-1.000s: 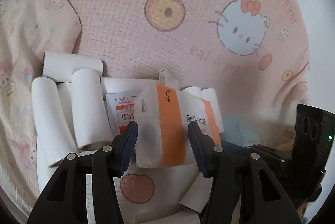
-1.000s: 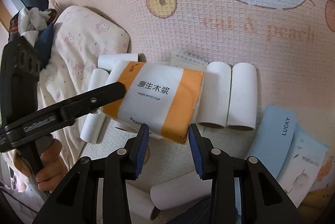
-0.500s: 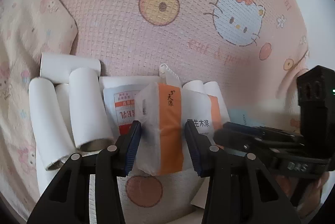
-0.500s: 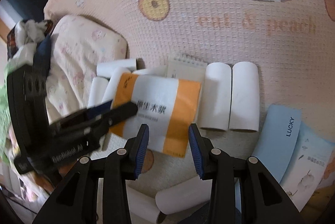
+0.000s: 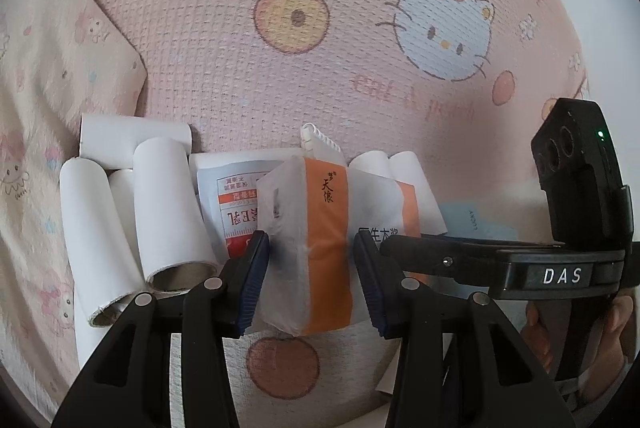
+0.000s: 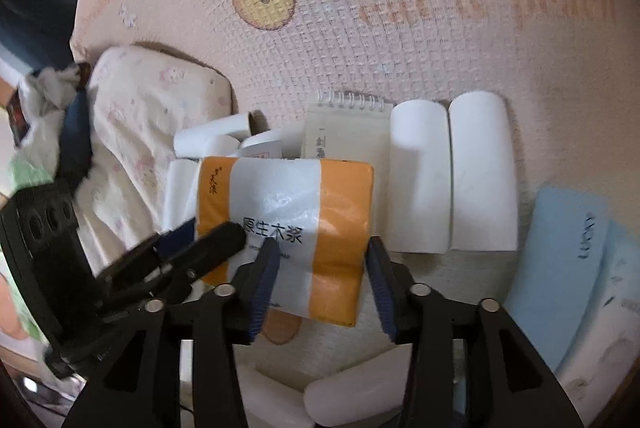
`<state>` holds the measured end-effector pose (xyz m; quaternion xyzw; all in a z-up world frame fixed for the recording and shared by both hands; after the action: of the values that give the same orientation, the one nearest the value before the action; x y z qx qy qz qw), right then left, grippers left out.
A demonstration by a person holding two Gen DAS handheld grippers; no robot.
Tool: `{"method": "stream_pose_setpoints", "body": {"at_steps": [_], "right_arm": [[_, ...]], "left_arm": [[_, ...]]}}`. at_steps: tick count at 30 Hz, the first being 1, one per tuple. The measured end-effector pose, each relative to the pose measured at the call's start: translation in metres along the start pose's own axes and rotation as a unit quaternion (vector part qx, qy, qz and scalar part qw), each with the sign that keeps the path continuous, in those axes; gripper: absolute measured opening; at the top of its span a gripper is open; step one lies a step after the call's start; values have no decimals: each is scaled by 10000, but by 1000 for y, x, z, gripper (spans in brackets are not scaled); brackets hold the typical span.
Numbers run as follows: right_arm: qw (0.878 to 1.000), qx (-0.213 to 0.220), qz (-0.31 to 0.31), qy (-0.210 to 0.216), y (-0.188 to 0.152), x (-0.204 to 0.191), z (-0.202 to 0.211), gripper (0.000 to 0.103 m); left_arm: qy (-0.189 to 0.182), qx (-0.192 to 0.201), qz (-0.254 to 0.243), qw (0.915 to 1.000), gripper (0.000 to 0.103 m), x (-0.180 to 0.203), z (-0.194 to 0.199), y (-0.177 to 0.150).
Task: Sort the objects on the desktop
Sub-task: 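Carry the tissue pack with both grippers toward the cardboard box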
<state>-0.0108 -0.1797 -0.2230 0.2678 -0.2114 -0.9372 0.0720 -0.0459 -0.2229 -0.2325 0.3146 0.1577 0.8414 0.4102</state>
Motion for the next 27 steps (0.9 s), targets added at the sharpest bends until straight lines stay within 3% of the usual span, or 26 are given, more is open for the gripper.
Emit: {"method": "stream_pose_setpoints", "body": {"at_steps": [2, 10, 27], "right_arm": [[9998, 4, -112, 190, -1, 0, -3, 51], [9997, 71, -75, 201, -9, -3, 5, 53], [9951, 514, 538, -657, -16, -29, 102, 53]], "left_arm": [[-5, 12, -3, 10000, 49, 1, 1, -1], [-209, 19, -62, 9998, 47, 14, 9, -9], [-1097, 457, -583, 9912, 47, 88, 65, -1]]}}
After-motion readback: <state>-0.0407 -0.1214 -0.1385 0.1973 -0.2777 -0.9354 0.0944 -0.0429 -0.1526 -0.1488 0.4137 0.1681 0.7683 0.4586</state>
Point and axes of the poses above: each gripper's, at about its wrist camera, not at the fingertips, and z roughly against the way its jaws point, x to its right, y to its top, the point moved 7 cm from there along -z, roughly the way its jaws point, and after that the axes turned 10 degrees about z, right-handed, at the moved point
